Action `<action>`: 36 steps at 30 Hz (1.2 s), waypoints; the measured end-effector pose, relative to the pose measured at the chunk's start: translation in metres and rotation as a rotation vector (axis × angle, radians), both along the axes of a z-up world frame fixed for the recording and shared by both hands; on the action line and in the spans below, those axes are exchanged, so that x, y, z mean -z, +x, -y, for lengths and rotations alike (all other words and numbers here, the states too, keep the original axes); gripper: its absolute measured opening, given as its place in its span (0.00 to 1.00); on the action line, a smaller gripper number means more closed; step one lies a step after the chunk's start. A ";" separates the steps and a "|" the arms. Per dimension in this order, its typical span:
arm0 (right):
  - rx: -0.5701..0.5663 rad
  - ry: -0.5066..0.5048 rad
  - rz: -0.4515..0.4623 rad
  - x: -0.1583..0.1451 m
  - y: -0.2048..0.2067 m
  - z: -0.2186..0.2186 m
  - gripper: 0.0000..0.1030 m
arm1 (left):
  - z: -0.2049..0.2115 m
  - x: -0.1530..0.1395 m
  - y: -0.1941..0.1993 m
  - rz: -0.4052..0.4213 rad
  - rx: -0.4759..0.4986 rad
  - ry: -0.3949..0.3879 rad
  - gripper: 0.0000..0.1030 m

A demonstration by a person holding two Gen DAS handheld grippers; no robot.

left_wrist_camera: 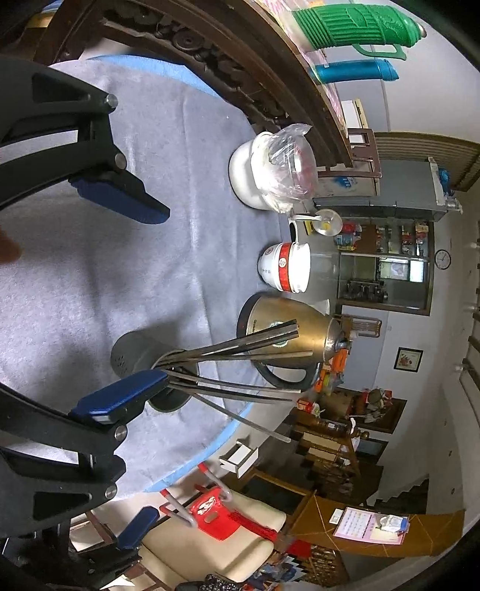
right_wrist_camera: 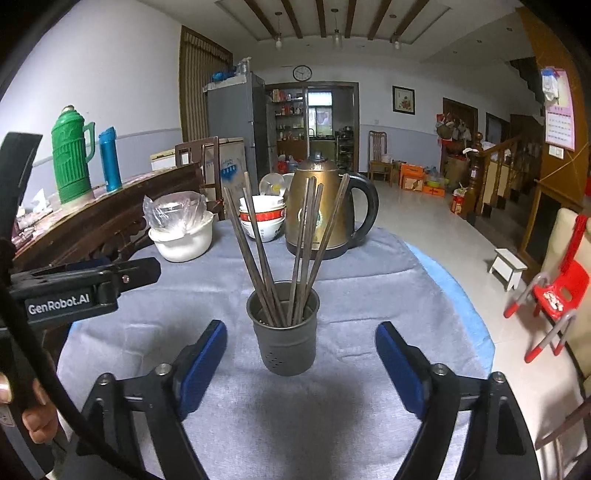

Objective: Organize utensils

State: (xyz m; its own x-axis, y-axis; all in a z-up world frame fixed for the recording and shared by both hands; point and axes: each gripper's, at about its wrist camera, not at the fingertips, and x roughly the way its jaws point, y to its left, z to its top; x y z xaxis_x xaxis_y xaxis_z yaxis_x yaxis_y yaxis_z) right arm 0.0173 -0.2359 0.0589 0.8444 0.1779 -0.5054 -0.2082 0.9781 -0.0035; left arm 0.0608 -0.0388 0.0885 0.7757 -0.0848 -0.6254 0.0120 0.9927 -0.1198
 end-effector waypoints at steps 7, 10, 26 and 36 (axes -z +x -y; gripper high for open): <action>0.013 -0.023 0.027 -0.007 -0.002 0.002 0.95 | 0.005 0.000 0.001 -0.006 0.016 0.002 0.87; 0.018 -0.030 0.036 -0.010 0.000 0.003 0.95 | 0.006 -0.003 0.001 0.010 0.010 0.016 0.92; 0.041 -0.071 0.052 -0.014 0.003 0.004 0.96 | 0.009 -0.008 0.004 0.004 0.004 0.048 0.98; 0.095 -0.071 0.058 -0.019 0.009 0.011 0.96 | 0.011 -0.007 0.007 -0.009 -0.005 0.067 0.98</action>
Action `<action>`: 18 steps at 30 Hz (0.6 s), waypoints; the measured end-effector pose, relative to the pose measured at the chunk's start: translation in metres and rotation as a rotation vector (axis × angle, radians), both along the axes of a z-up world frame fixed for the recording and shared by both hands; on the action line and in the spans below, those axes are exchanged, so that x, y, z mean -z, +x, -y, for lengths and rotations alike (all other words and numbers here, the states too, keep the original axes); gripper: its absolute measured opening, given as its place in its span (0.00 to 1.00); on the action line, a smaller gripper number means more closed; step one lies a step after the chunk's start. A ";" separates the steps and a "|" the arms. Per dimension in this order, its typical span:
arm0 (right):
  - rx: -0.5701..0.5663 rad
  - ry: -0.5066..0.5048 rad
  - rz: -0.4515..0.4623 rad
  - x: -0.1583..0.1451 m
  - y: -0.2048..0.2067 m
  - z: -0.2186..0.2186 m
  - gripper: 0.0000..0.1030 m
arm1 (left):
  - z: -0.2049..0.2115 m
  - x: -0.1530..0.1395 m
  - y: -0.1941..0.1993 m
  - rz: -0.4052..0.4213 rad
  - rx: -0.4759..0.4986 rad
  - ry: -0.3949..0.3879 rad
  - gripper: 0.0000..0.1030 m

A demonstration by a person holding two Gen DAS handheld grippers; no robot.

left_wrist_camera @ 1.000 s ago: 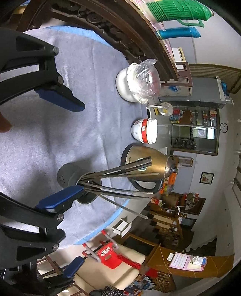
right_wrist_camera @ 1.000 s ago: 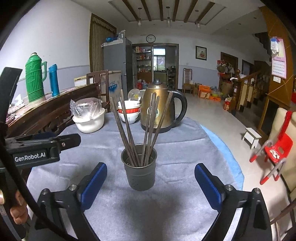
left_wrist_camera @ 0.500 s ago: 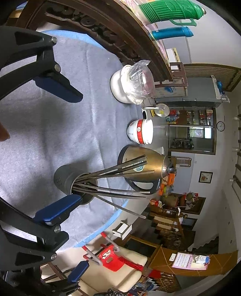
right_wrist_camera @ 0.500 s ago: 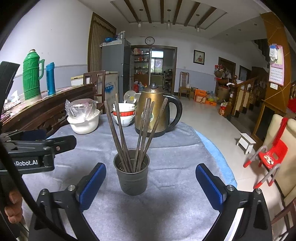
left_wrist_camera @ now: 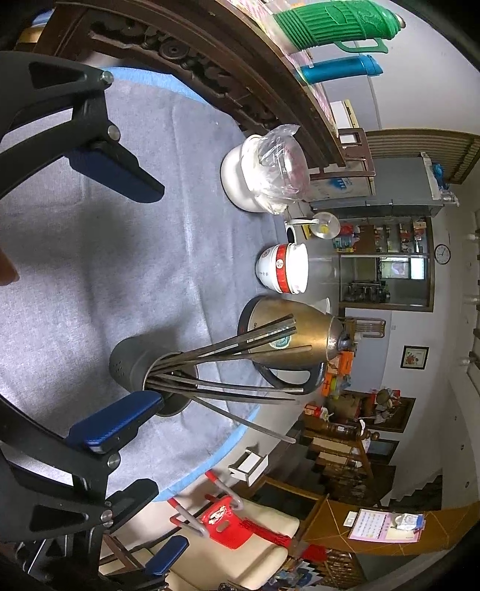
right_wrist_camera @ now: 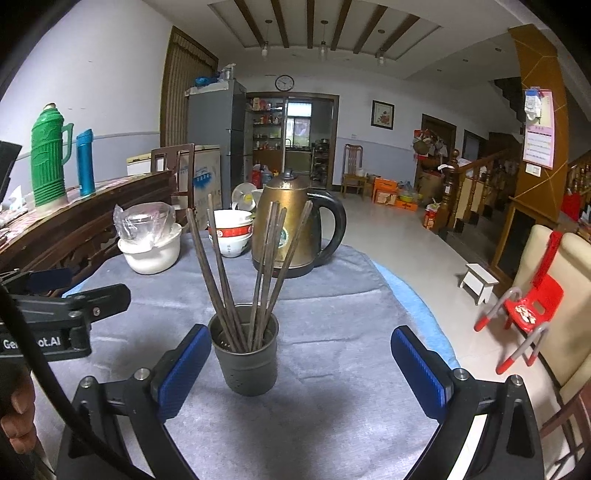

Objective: Organize utensils

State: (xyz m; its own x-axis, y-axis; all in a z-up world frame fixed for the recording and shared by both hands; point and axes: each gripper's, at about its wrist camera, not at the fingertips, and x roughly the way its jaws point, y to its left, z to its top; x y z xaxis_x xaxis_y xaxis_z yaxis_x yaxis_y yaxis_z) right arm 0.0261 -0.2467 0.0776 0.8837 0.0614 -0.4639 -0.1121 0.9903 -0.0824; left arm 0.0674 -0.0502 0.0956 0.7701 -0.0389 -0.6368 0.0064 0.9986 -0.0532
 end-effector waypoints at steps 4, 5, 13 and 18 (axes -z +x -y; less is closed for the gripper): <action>0.002 -0.003 -0.002 0.001 0.001 0.000 0.96 | 0.000 0.001 0.000 0.000 0.000 0.007 0.99; 0.002 -0.002 -0.002 0.001 0.001 0.000 0.96 | 0.001 0.001 0.000 0.002 -0.001 0.011 0.99; 0.001 -0.012 0.009 -0.001 0.002 0.000 0.97 | 0.001 0.000 0.002 0.000 -0.005 0.016 0.99; 0.004 -0.020 0.012 -0.002 0.003 -0.001 0.97 | 0.002 0.000 0.002 0.001 -0.010 0.024 1.00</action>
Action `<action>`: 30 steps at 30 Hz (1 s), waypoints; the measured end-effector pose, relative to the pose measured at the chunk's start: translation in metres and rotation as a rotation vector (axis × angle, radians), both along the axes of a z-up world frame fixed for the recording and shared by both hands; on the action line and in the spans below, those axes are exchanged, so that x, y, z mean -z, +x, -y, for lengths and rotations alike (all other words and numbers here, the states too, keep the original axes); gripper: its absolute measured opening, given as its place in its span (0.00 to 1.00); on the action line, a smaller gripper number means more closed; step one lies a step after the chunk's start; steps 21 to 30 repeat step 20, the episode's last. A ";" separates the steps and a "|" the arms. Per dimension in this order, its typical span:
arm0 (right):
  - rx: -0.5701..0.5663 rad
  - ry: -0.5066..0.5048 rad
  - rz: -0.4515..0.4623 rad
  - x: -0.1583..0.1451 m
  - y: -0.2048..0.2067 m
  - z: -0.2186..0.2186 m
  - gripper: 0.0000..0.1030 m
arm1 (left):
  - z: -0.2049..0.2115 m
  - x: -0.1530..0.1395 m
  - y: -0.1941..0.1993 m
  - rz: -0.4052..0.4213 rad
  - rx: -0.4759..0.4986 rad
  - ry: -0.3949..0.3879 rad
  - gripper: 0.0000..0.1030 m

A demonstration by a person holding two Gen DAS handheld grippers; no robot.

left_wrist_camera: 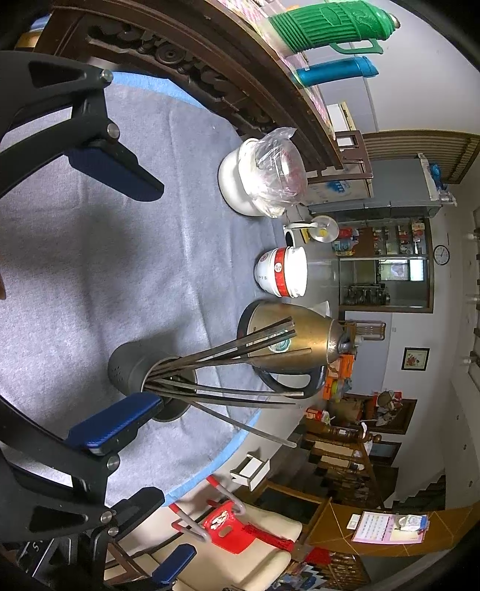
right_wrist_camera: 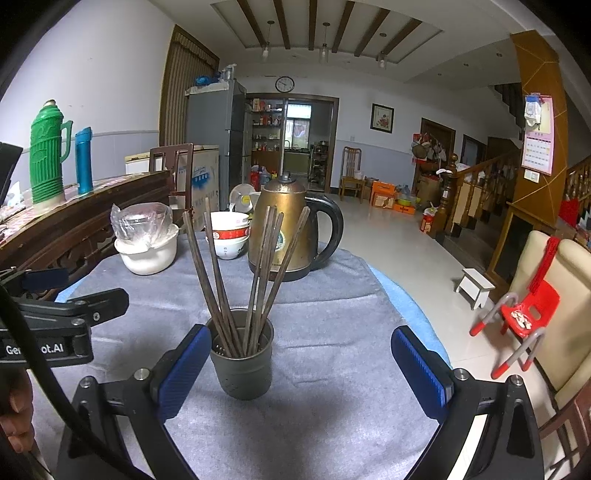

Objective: Organize utensils

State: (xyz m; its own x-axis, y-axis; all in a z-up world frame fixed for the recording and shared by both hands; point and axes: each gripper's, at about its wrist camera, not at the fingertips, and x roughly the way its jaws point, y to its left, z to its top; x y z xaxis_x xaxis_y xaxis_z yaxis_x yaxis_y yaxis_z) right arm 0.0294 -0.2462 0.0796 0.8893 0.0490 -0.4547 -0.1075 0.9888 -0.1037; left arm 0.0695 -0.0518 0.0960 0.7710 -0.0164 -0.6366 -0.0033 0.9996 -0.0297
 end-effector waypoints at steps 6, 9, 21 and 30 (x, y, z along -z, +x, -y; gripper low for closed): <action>-0.004 -0.006 0.005 -0.001 0.001 -0.001 0.97 | 0.000 0.001 0.002 -0.008 0.003 0.000 1.00; -0.008 -0.011 0.007 -0.002 0.002 -0.002 0.97 | 0.000 0.001 0.002 -0.007 0.005 0.003 1.00; -0.009 -0.016 0.008 -0.002 0.004 -0.005 0.97 | 0.004 0.000 0.003 -0.006 0.011 0.003 1.00; -0.009 -0.016 0.008 -0.002 0.004 -0.005 0.97 | 0.004 0.000 0.003 -0.006 0.011 0.003 1.00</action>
